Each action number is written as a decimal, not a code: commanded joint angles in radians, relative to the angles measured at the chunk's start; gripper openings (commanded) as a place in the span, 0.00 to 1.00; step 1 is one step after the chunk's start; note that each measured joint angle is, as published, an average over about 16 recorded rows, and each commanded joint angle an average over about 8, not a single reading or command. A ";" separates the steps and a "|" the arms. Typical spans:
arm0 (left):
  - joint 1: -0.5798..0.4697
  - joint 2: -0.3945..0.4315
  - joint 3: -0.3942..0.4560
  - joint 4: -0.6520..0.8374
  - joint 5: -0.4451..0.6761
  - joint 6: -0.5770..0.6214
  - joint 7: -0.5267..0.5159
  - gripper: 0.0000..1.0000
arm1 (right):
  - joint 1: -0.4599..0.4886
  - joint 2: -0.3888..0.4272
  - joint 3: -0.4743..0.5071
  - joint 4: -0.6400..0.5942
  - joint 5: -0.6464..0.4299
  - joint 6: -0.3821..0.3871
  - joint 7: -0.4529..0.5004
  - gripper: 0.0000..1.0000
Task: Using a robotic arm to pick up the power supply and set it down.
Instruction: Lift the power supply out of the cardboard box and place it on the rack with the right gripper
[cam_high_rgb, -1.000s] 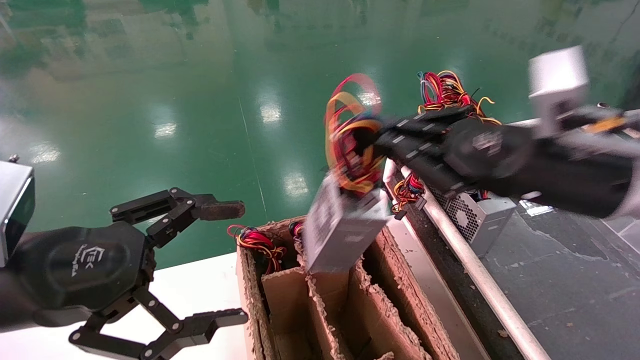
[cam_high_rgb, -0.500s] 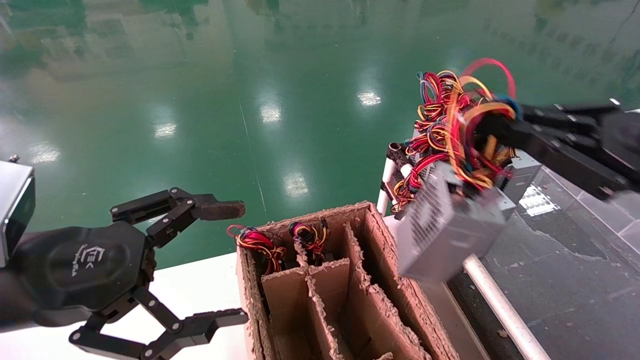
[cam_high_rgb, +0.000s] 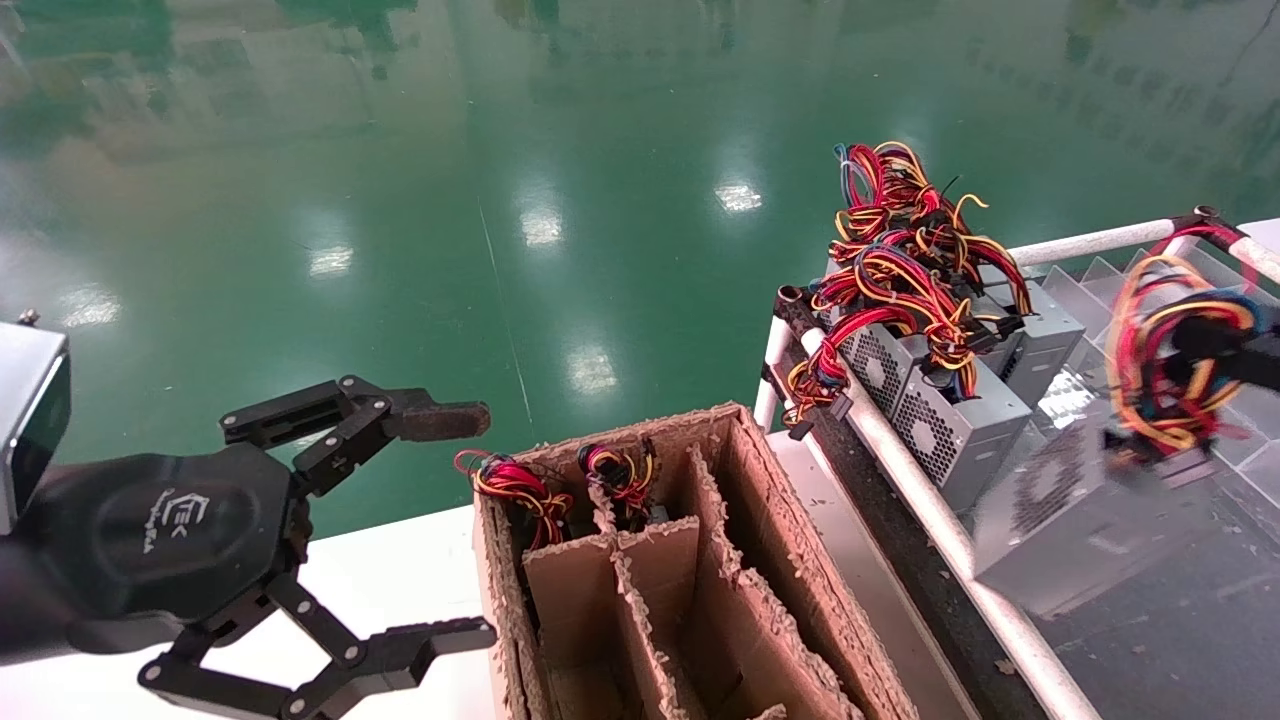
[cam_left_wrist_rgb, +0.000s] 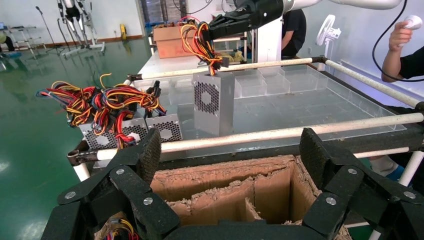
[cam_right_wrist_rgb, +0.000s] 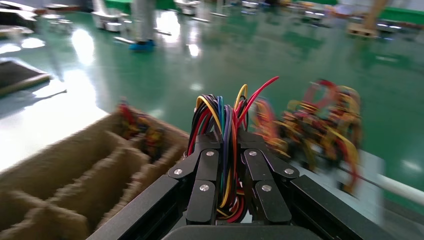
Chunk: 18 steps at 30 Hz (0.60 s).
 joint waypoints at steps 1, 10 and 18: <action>0.000 0.000 0.000 0.000 0.000 0.000 0.000 1.00 | -0.004 0.016 -0.001 -0.029 0.001 0.006 -0.010 0.00; 0.000 0.000 0.000 0.000 0.000 0.000 0.000 1.00 | 0.043 -0.030 -0.025 -0.134 -0.076 0.047 -0.067 0.00; 0.000 0.000 0.000 0.000 0.000 0.000 0.000 1.00 | 0.101 -0.095 -0.052 -0.231 -0.147 0.070 -0.109 0.00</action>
